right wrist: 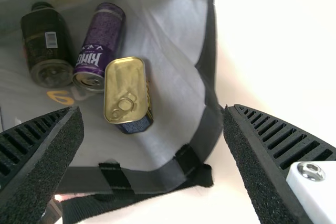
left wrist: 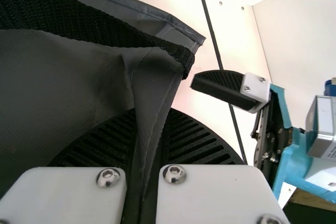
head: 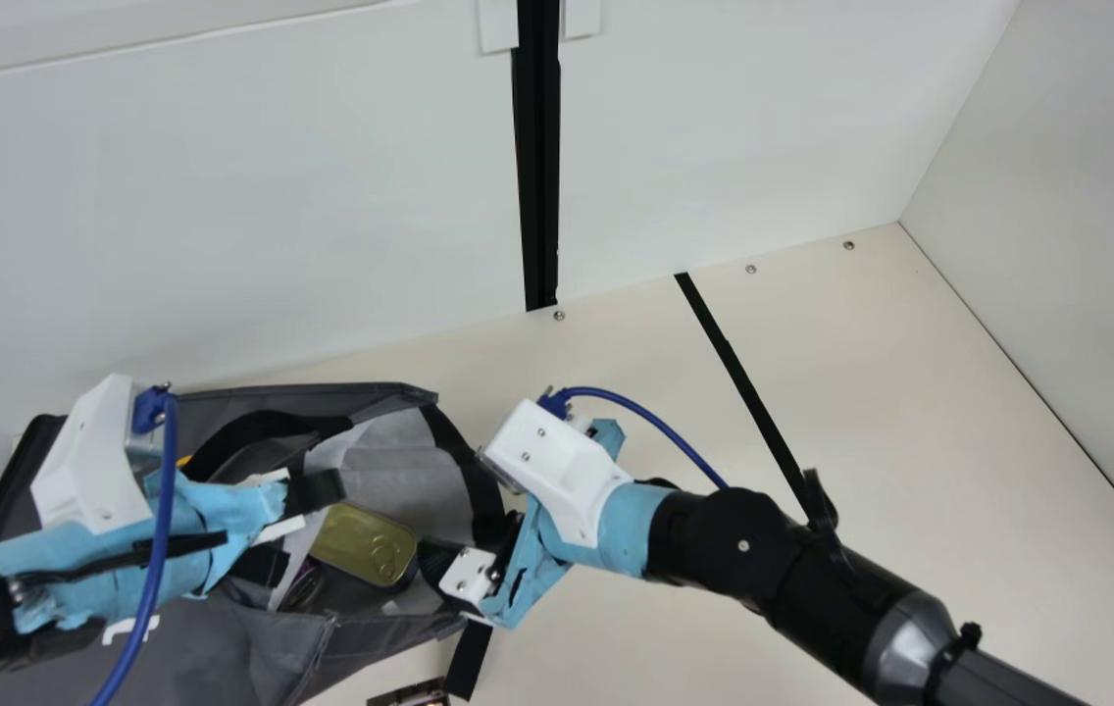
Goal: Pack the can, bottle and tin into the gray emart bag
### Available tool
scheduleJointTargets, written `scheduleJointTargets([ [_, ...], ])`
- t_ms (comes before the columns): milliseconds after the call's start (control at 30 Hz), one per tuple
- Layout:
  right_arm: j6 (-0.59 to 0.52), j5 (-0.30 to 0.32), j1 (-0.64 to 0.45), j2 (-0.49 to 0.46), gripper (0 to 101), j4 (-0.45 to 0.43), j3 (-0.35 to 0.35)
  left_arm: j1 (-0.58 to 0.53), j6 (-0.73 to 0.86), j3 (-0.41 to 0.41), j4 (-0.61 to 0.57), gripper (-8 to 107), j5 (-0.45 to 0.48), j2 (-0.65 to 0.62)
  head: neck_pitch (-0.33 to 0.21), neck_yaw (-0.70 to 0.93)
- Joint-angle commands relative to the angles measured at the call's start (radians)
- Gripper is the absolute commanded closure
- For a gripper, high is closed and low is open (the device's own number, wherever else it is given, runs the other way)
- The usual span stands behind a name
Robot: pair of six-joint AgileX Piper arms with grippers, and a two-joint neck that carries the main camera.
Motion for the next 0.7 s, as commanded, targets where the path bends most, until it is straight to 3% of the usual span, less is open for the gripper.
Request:
scheduleJointTargets([
  [0, 0.020, 0.001, -0.006, -0.014, 10, -0.025, 0.005, 0.000, 0.000, 0.000, 0.000, 89, 0.000, 0.000, -0.023, -0.001],
  [667, 0.179, 0.036, -0.098, -0.164, 10, -0.225, 0.065, 0.000, 0.000, 0.000, 0.000, 89, 0.000, 0.000, -0.023, -0.001],
])
